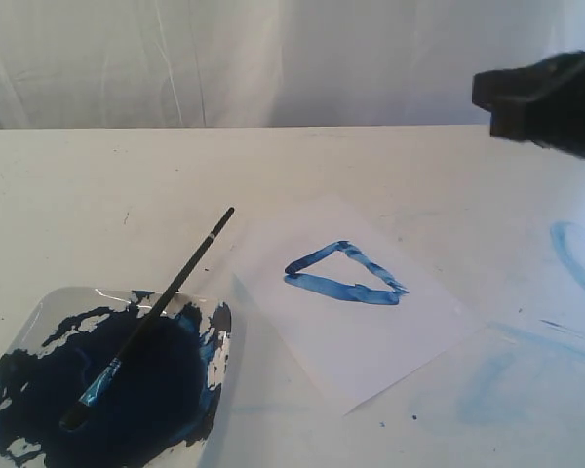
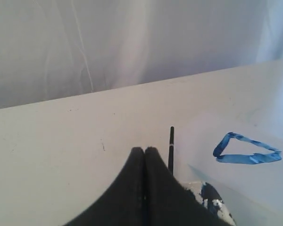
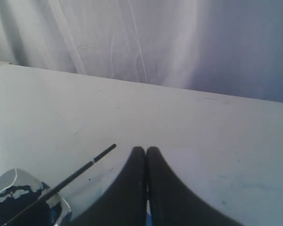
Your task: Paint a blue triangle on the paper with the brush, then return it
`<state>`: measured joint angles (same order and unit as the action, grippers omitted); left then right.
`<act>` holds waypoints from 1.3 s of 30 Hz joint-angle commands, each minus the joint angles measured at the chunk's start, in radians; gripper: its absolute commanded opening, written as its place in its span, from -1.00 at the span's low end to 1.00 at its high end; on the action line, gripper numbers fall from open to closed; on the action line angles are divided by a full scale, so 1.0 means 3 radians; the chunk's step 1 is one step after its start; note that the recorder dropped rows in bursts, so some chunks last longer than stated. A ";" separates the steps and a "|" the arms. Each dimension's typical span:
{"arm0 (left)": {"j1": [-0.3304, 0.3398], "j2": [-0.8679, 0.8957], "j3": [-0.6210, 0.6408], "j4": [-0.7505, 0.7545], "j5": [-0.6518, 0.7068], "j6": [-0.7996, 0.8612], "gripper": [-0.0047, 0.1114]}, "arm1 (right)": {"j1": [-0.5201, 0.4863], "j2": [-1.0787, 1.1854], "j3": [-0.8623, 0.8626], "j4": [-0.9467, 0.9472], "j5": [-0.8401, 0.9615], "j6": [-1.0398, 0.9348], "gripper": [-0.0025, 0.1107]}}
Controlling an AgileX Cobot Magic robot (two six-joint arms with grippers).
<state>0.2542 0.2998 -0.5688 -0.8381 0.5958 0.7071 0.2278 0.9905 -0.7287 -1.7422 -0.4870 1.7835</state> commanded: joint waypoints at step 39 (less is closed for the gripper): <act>-0.0347 -0.0947 0.1223 0.0192 -0.0958 -0.0246 -0.92 | 0.0239 -0.1041 0.1115 -0.0007 0.0034 -0.0091 -0.96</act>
<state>0.1525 0.0088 -0.2069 -0.8109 0.3268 0.6309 0.2983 0.6862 -0.3974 -1.7462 -0.4801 1.7667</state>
